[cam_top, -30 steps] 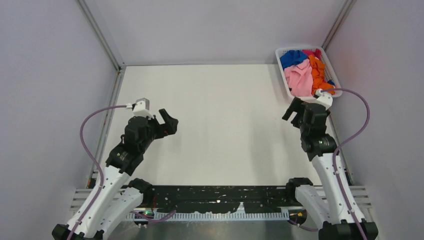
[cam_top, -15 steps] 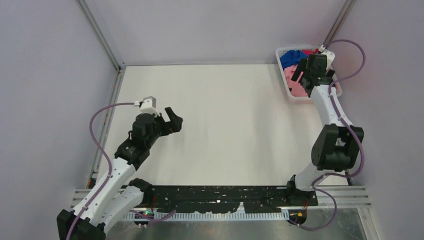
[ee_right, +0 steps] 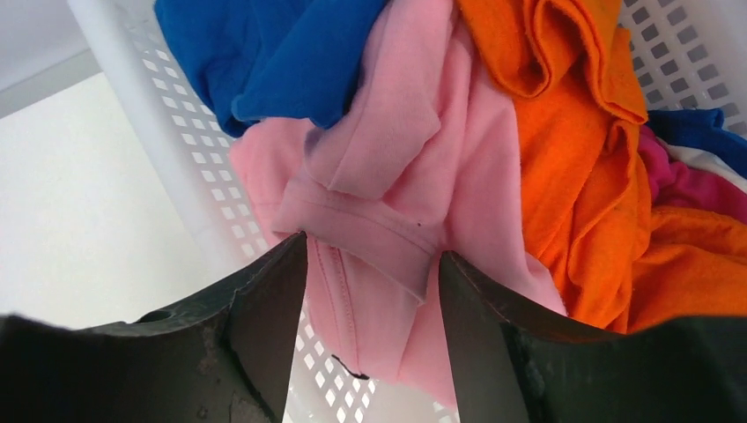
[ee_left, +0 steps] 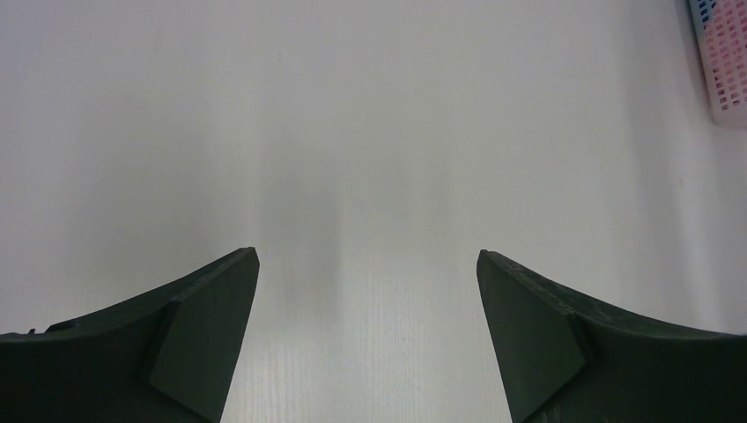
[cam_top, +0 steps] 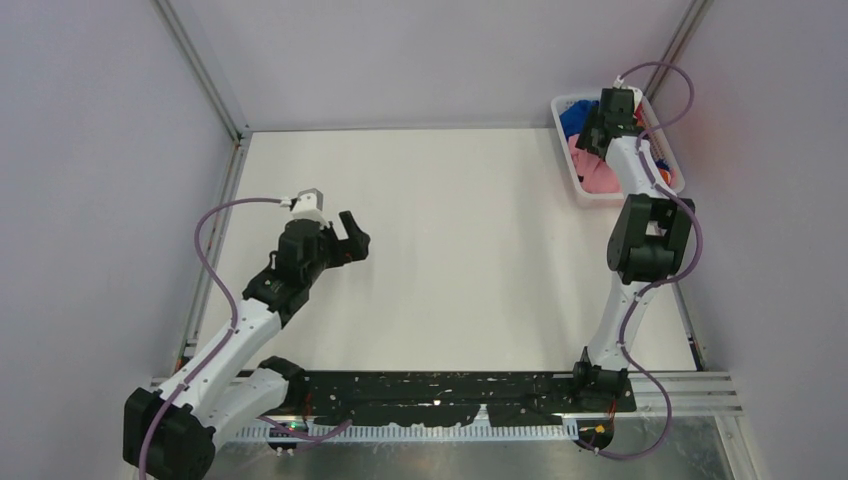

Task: Fold and stack the t-shirts
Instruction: Grab crumpled tshirt from bin with the right arm

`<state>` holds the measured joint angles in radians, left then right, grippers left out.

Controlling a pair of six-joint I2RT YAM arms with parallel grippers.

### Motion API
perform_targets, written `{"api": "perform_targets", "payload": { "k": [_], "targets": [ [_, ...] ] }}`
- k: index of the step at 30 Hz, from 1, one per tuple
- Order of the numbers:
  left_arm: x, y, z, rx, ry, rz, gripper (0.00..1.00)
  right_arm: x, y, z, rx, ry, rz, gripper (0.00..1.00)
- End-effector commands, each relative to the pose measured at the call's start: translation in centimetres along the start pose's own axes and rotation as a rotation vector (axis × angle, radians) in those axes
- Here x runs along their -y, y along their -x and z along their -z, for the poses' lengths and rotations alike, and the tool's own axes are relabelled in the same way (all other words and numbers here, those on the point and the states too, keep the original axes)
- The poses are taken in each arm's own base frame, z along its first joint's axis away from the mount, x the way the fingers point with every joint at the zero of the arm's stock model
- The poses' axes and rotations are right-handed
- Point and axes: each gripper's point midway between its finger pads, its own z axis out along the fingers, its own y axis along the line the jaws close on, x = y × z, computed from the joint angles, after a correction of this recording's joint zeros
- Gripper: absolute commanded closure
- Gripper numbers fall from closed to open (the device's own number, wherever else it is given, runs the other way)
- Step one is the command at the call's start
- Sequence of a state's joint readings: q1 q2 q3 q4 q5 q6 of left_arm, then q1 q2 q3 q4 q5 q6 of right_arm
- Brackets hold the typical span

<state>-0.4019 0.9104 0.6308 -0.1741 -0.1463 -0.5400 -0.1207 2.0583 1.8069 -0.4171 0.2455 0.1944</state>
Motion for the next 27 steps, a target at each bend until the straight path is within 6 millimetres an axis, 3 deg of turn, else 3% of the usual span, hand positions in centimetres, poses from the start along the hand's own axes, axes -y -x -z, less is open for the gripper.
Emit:
{"api": "perform_targets", "payload": {
  "k": [1, 5, 7, 8, 10, 12, 14, 16, 17, 18, 19, 22, 27],
  "targets": [
    [0.9, 2.2, -0.1, 0.073, -0.027, -0.013, 0.01, 0.7, 1.9, -0.5, 0.053, -0.062, 0.001, 0.38],
    [0.8, 2.1, -0.2, 0.074, -0.018, -0.013, 0.01, 0.8, 2.2, -1.8, 0.07, -0.083, 0.013, 0.51],
    [0.7, 2.2, -0.2, 0.074, -0.013, -0.015, 0.01, 0.8, 2.7, -2.1, 0.09, -0.086, 0.011, 0.64],
    [0.6, 2.2, -0.1, 0.075, -0.011, -0.013, 0.01, 0.7, 3.1, -2.1, 0.1, -0.085, 0.01, 0.76],
    [0.6, 2.3, 0.1, 0.078, -0.007, -0.011, 0.01, 0.7, 4.1, -1.5, 0.124, -0.081, 0.014, 0.92],
    [0.7, 2.5, 0.4, 0.086, -0.014, -0.008, 0.01, 0.8, 5.6, -0.1, 0.157, -0.076, 0.014, 0.94],
    [0.8, 2.6, 0.7, 0.091, -0.022, -0.005, 0.01, 1.2, 7.5, 2.2, 0.198, -0.084, 0.009, 0.95],
    [0.8, 2.7, 1.1, 0.097, -0.028, 0.001, 0.01, 2.1, 10.2, 6.1, 0.267, -0.095, -0.011, 0.95],
    [0.8, 2.8, 1.3, 0.1, -0.028, 0.002, 0.01, 2.4, 10.3, 6.9, 0.273, -0.098, -0.012, 0.95],
    [0.8, 2.8, 1.5, 0.103, -0.03, 0.006, 0.01, 2.7, 11.8, 9.3, 0.318, -0.092, -0.023, 0.95],
    [0.9, 2.9, 1.8, 0.107, -0.034, 0.01, 0.01, 2.9, 11.8, 10.1, 0.325, -0.091, -0.023, 0.95],
    [1.0, 3.0, 2.3, 0.118, -0.051, 0.017, 0.01, 3.6, 14.3, 15.4, 0.425, -0.063, -0.052, 0.95],
    [1.2, 3.4, 3.2, 0.138, -0.066, 0.027, 0.01, 3.4, 18.0, 21.9, 0.567, 0.023, -0.091, 0.95]
  ]
}}
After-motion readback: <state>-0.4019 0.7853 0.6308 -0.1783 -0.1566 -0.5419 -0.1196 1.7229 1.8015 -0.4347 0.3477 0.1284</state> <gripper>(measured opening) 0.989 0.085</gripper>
